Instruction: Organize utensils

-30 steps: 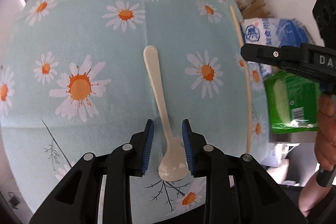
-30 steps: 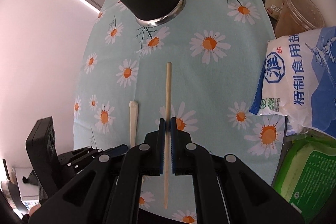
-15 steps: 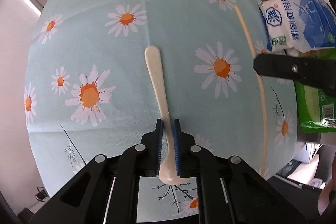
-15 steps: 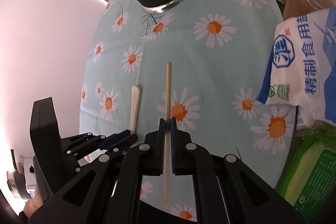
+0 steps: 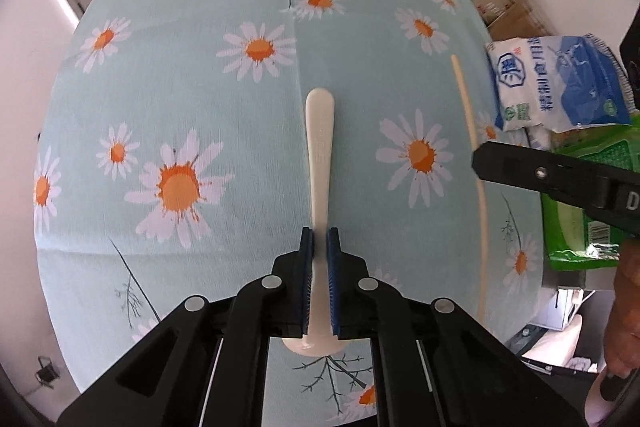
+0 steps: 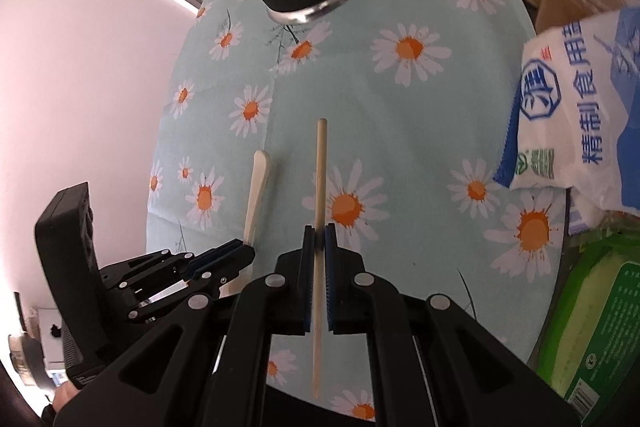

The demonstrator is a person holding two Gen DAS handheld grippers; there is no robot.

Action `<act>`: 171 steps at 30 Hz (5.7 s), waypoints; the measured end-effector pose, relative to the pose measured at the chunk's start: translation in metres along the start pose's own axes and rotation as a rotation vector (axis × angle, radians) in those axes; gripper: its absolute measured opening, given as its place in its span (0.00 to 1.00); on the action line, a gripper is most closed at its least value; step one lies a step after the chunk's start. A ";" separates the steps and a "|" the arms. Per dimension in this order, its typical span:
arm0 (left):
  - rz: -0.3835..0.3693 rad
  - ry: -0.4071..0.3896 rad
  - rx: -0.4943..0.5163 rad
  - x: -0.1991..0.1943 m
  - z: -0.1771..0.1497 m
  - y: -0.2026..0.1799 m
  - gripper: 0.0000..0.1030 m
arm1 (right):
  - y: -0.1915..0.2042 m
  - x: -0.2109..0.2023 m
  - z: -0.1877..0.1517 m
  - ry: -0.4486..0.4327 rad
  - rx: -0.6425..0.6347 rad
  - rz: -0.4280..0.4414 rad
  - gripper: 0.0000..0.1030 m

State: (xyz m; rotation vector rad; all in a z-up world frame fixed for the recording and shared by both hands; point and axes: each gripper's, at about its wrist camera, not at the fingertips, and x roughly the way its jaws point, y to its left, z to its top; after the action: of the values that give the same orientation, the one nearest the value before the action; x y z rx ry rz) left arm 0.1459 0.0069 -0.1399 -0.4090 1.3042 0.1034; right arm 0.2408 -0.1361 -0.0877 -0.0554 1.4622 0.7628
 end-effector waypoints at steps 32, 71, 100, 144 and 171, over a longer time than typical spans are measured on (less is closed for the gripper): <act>-0.137 -0.315 0.147 -0.108 0.070 0.032 0.06 | 0.071 -0.048 0.031 -0.418 -0.061 0.039 0.06; -0.389 -0.694 0.322 -0.191 0.215 0.026 0.06 | 0.102 -0.153 0.163 -0.934 -0.141 0.071 0.06; -0.435 -0.742 0.279 -0.109 0.247 0.037 0.06 | 0.069 -0.093 0.190 -1.042 -0.157 -0.028 0.06; -0.288 -0.874 0.279 -0.226 0.055 0.025 0.42 | 0.063 -0.180 0.011 -0.963 -0.283 -0.060 0.65; -0.056 -0.647 0.121 -0.144 -0.090 -0.014 0.94 | 0.021 -0.109 -0.113 -0.668 -0.363 -0.042 0.95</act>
State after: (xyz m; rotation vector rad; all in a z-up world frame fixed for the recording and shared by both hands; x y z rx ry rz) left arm 0.0291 -0.0157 -0.0184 -0.2740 0.6570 0.0986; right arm 0.1411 -0.2208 0.0016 -0.0961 0.6805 0.8963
